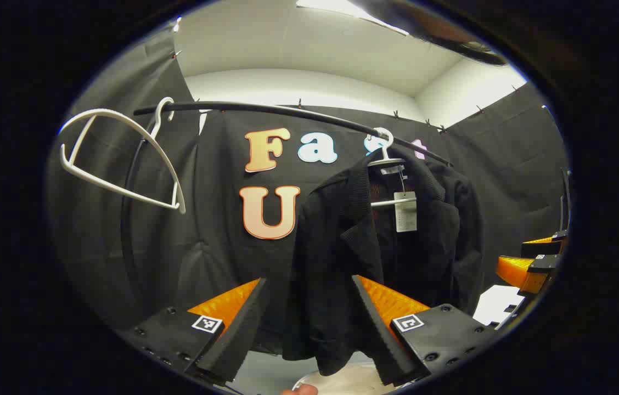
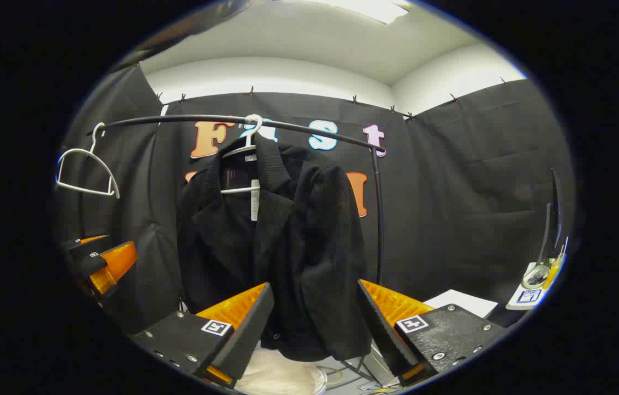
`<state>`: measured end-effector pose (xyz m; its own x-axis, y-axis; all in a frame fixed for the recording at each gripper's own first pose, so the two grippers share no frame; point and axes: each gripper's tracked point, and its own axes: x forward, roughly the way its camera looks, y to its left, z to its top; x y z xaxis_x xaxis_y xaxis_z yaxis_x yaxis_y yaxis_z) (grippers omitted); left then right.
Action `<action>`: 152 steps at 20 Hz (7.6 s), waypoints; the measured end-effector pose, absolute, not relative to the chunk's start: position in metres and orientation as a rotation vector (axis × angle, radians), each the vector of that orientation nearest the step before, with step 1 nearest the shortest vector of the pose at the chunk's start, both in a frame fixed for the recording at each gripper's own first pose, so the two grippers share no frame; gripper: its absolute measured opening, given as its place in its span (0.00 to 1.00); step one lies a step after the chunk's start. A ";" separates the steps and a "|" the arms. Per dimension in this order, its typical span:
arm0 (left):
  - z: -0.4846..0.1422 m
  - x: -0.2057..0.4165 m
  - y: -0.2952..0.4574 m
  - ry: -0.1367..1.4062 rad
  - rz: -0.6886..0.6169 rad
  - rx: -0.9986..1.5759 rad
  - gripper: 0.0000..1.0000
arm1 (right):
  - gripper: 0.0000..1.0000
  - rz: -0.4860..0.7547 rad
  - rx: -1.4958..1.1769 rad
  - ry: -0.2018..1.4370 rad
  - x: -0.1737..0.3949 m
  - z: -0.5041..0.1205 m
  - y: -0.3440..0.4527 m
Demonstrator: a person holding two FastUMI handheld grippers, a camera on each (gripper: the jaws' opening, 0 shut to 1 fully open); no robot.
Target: Grasp the clothes on the hanger with both hands and then place them into the laundry hamper below.
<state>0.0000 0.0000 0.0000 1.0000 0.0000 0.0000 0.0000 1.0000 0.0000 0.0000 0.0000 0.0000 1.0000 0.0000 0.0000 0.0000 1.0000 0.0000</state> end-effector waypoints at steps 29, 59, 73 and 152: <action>0.002 -0.001 0.016 -0.016 0.032 -0.036 0.97 | 0.93 0.051 -0.037 0.015 0.123 -0.007 0.077; -0.023 0.160 -0.113 -0.006 -0.106 -0.210 0.93 | 0.06 0.183 -0.078 -0.006 0.124 -0.011 0.036; -0.035 0.193 0.016 -0.052 0.249 0.089 0.81 | 0.07 0.081 -0.113 -0.062 0.128 0.004 -0.007; -0.069 0.160 0.087 0.187 0.112 0.067 0.07 | 0.11 0.359 -0.008 0.140 0.152 -0.072 0.100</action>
<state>0.1601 0.0865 -0.0688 0.9763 0.1173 -0.1819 -0.1048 0.9915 0.0769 0.1518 0.1001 -0.0721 0.9266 0.3500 -0.1376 -0.3511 0.9362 0.0170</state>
